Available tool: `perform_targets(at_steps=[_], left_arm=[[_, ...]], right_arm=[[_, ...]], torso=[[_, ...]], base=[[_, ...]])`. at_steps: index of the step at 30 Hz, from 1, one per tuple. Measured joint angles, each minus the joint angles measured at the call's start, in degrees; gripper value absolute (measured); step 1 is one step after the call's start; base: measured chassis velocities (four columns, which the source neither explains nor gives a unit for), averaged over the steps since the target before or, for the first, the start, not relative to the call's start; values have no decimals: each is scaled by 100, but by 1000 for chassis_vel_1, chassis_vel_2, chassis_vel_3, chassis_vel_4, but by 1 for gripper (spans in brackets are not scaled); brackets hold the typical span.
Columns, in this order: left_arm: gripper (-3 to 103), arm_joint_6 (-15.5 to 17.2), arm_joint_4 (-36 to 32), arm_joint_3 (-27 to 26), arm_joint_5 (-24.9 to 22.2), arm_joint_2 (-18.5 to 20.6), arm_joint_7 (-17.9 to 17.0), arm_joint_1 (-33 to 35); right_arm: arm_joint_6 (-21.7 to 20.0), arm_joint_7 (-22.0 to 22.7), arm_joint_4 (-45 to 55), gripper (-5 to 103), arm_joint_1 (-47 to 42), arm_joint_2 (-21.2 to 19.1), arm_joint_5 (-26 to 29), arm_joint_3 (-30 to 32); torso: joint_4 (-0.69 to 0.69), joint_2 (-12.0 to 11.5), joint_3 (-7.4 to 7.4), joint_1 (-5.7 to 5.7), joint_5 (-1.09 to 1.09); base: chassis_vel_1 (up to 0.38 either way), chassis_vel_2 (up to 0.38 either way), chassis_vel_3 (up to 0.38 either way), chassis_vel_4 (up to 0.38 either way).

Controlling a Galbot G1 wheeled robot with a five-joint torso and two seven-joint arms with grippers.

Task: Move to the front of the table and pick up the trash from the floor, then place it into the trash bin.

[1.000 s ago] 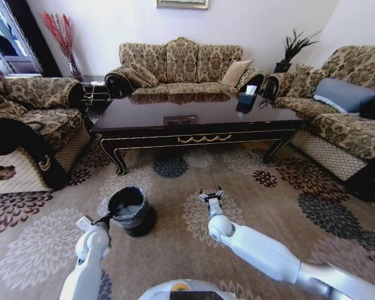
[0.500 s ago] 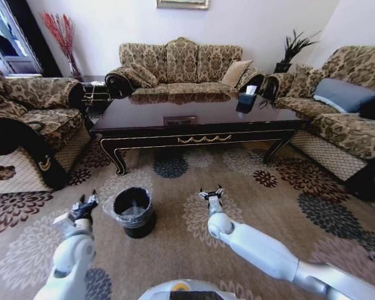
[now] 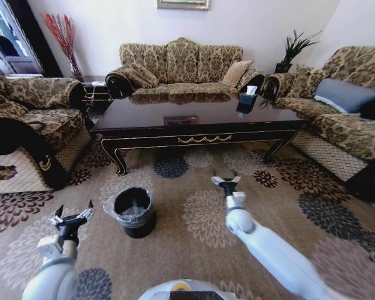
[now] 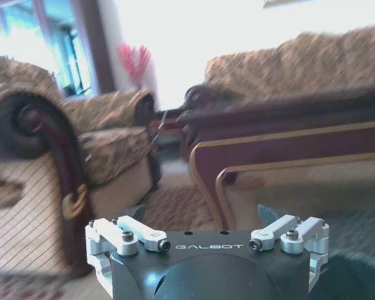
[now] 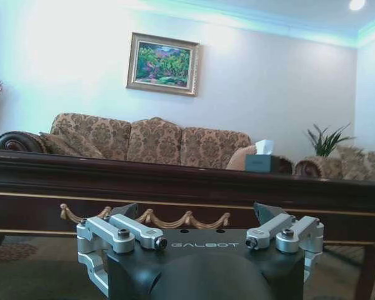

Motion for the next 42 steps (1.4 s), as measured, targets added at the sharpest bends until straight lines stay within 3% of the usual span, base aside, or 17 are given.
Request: perform_targets(at_steps=[2,4,6,10,14,24,42], left_arm=[[100,-209,-138,46,19,-117,48,-22],[100,-244,-194,74,31,-191,26,-25],[100,-299,-305,180,143,-423,-151,-25],[100,-328,-320,258,443,-654,-369,-92],[100,-148,-474,300,582,-917,-584,-168],[100,-85,-598,342,463,-1039,-449,-281],[100,-50,-559,397,413,-1068,-378,-301]], right_arm=[[142,-81,301,100,-742,-10,-412,573],[158,-98,390,100,-934,16,-505,719],[161,-136,656,100,-1366,134,-654,1063],[-2,-127,903,100,-1581,258,-605,1216],[-241,-82,1180,100,-1667,162,-189,1459],[-510,-172,1779,100,-1881,-405,342,2115],[-483,-315,1839,100,-1998,-401,375,2289]], torso=[[-1,0,0,0,2],[-2,0,0,0,1],[0,0,0,0,1],[3,0,0,0,2],[3,0,1,0,1],[2,-1,0,0,-1],[2,-1,1,1,0]], base=[[0,0,0,0],[0,0,0,0],[0,0,0,0],[0,0,0,0],[0,0,0,0],[0,0,0,0],[0,0,0,0]])
